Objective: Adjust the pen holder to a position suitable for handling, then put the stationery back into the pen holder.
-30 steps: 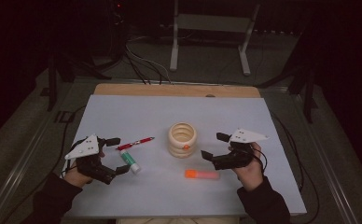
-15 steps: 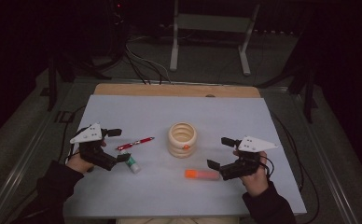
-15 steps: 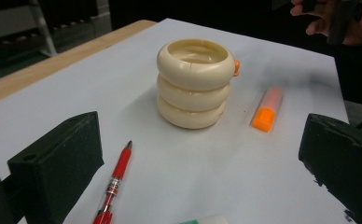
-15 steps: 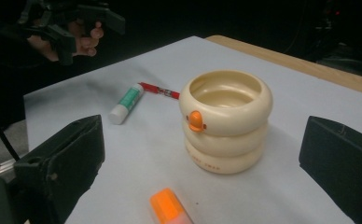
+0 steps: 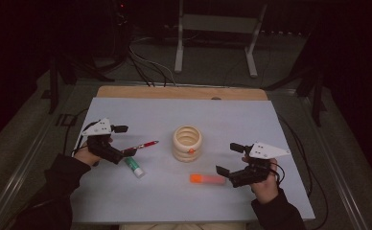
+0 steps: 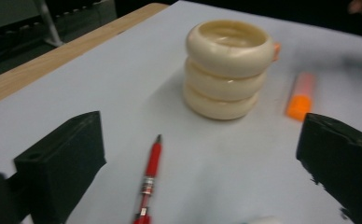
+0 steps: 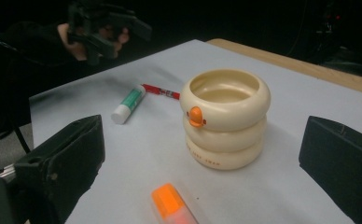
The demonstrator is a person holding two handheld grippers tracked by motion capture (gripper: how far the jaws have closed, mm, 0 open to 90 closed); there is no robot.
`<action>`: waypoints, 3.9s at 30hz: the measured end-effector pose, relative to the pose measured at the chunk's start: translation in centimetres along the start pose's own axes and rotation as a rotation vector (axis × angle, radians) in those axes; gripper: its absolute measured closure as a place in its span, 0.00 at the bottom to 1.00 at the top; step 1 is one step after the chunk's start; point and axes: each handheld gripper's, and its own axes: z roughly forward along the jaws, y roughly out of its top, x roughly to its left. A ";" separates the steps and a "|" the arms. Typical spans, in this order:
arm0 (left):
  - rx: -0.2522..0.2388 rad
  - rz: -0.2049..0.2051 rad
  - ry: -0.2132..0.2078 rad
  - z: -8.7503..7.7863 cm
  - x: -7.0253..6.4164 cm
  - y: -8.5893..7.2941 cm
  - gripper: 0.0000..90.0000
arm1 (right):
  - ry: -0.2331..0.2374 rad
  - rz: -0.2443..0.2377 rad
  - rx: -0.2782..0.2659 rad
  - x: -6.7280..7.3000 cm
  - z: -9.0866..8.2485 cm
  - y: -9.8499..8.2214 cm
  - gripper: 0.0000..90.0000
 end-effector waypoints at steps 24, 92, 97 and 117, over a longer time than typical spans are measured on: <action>0.229 0.031 0.057 3.6 2.5 -2.5 0.18 | 0.015 0.013 -0.010 -0.2 -0.1 -0.1 0.00; 0.236 0.127 0.073 5.2 3.0 1.7 0.90 | 0.028 0.033 -0.013 -0.4 0.1 -0.3 0.00; 0.175 0.110 0.074 4.2 2.7 3.0 0.90 | 0.029 0.030 -0.014 -0.3 0.1 -0.2 0.00; -0.018 -0.006 0.038 1.9 -0.2 6.4 0.89 | -0.032 0.020 0.014 0.0 1.0 -0.1 0.07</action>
